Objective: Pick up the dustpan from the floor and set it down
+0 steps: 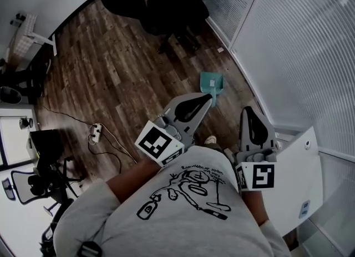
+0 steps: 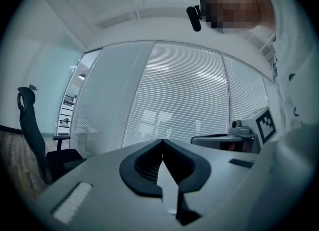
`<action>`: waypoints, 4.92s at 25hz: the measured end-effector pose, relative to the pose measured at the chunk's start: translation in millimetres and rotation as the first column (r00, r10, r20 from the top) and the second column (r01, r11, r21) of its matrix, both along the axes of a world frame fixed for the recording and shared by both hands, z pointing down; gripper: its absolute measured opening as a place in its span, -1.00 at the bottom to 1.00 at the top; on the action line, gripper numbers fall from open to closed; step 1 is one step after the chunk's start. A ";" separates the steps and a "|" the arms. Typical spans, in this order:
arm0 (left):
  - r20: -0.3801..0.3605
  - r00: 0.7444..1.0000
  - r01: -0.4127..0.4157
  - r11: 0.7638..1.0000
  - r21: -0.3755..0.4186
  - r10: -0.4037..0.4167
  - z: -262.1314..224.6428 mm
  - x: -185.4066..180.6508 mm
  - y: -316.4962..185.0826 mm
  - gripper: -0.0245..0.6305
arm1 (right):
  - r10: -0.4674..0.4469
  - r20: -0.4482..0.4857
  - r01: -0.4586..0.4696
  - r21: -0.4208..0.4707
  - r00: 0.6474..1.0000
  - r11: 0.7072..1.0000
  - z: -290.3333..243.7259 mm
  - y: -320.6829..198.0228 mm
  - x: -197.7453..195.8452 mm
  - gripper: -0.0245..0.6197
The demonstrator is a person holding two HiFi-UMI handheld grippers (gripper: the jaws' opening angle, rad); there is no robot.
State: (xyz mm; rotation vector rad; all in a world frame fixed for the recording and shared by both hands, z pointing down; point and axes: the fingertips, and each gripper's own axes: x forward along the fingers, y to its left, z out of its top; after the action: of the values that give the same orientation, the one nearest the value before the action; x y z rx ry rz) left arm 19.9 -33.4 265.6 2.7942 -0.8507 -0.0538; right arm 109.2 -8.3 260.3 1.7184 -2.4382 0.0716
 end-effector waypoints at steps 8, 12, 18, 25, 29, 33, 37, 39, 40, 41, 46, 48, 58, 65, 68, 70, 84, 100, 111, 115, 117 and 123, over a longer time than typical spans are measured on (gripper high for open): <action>0.002 1.000 -0.005 1.000 -0.023 0.005 6.7 33.5 9.1 -0.92 | 0.006 -0.003 -0.006 -0.027 1.000 1.000 4.9 10.3 34.3 -0.90; 0.006 1.000 0.000 1.000 -0.025 0.001 7.1 38.4 8.8 -0.92 | 0.008 0.004 -0.007 -0.037 1.000 0.999 7.2 11.6 39.5 -0.90; 0.018 1.000 0.004 0.999 -0.031 -0.004 15.5 38.6 8.1 -0.92 | 0.011 0.023 -0.009 -0.081 1.000 0.997 18.2 11.5 40.7 -0.90; 0.026 1.000 0.019 0.999 -0.042 -0.018 20.5 28.6 -1.0 -0.92 | 0.008 0.028 -0.006 -0.095 1.000 0.996 30.9 -1.7 38.0 -0.90; 0.029 0.999 0.033 0.998 -0.046 -0.032 23.6 22.5 -6.6 -0.92 | -0.012 0.008 0.012 -0.095 1.000 0.995 44.7 -9.2 36.9 -0.89; 0.028 0.999 0.044 0.998 -0.048 -0.043 25.0 18.9 -11.5 -0.92 | -0.029 0.009 0.030 -0.129 1.000 0.991 61.5 -16.9 32.9 -0.89; 0.020 0.998 0.059 0.997 -0.055 -0.058 22.5 13.6 -15.6 -0.92 | -0.070 0.010 0.071 -0.199 0.997 0.977 88.5 -22.4 25.7 -0.89; 0.020 0.998 0.066 0.996 -0.054 -0.065 22.5 9.9 -17.9 -0.92 | -0.079 0.016 0.081 -0.222 0.997 0.972 103.3 -25.5 25.9 -0.89; 0.020 0.997 0.070 0.996 -0.054 -0.069 22.9 8.2 -19.2 -0.92 | -0.080 0.023 0.083 -0.235 0.997 0.969 110.0 -27.1 26.1 -0.89; 0.021 0.997 0.074 0.996 -0.056 -0.073 23.4 6.3 -20.7 -0.92 | -0.081 0.030 0.086 -0.248 0.996 0.965 116.5 -28.8 25.9 -0.89; 0.023 0.996 0.092 0.993 -0.067 -0.091 29.6 -2.8 -25.3 -0.92 | -0.116 0.062 0.130 -0.320 0.991 0.938 151.3 -33.9 18.1 -0.65; 0.025 0.995 0.096 0.993 -0.071 -0.094 32.6 -5.0 -24.7 -0.92 | -0.122 0.074 0.140 -0.343 0.990 0.929 164.0 -33.9 16.4 -0.64; 0.034 0.994 0.106 0.990 -0.094 -0.104 43.4 -13.6 -29.5 -0.92 | -0.090 0.188 0.167 -0.447 0.978 0.879 219.7 -42.0 15.3 -0.57; 0.036 0.994 0.109 0.988 -0.104 -0.106 51.4 -20.5 -30.4 -0.92 | -0.073 0.200 0.167 -0.503 0.977 0.848 259.2 -46.2 14.7 -0.53; 0.037 0.993 0.114 0.987 -0.111 -0.111 53.8 -24.3 -30.2 -0.92 | -0.075 0.195 0.168 -0.525 0.978 0.834 273.4 -47.3 12.9 -0.52; 0.039 0.993 0.117 0.986 -0.117 -0.114 57.3 -25.1 -31.2 -0.92 | -0.076 0.194 0.172 -0.540 0.978 0.824 284.5 -49.0 12.5 -0.51; 0.058 0.991 0.131 0.979 -0.156 -0.124 75.6 -33.7 -35.0 -0.92 | -0.080 0.200 0.194 -0.656 0.976 0.730 364.7 -64.1 3.9 -0.45; 0.080 0.986 0.161 0.967 -0.199 -0.148 101.4 -52.0 -37.1 -0.92 | -0.033 0.257 0.221 -0.748 0.966 0.626 451.9 -91.2 -0.4 -0.33; 0.106 0.983 0.173 0.957 -0.233 -0.152 118.1 -57.4 -32.0 -0.92 | 0.041 0.335 0.257 -0.792 0.941 0.554 500.1 -92.9 -12.7 -0.26; 0.114 0.982 0.178 0.952 -0.249 -0.154 124.6 -58.0 -32.5 -0.92 | 0.044 0.340 0.266 -0.804 0.939 0.533 511.6 -95.8 -16.4 -0.25; 0.119 0.981 0.182 0.949 -0.257 -0.156 130.1 -56.8 -32.0 -0.92 | 0.048 0.351 0.276 -0.806 0.935 0.523 519.8 -97.0 -17.2 -0.24; 0.137 0.978 0.192 0.942 -0.275 -0.159 138.4 -57.9 -26.8 -0.92 | 0.031 0.384 0.315 -0.800 0.923 0.511 532.7 -98.0 -26.5 -0.24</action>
State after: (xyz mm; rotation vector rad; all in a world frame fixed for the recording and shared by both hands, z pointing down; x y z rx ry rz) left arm -38.0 -60.2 404.1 2.4639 -1.0422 0.1865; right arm 82.7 -106.3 793.0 1.0540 -2.0735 1.4299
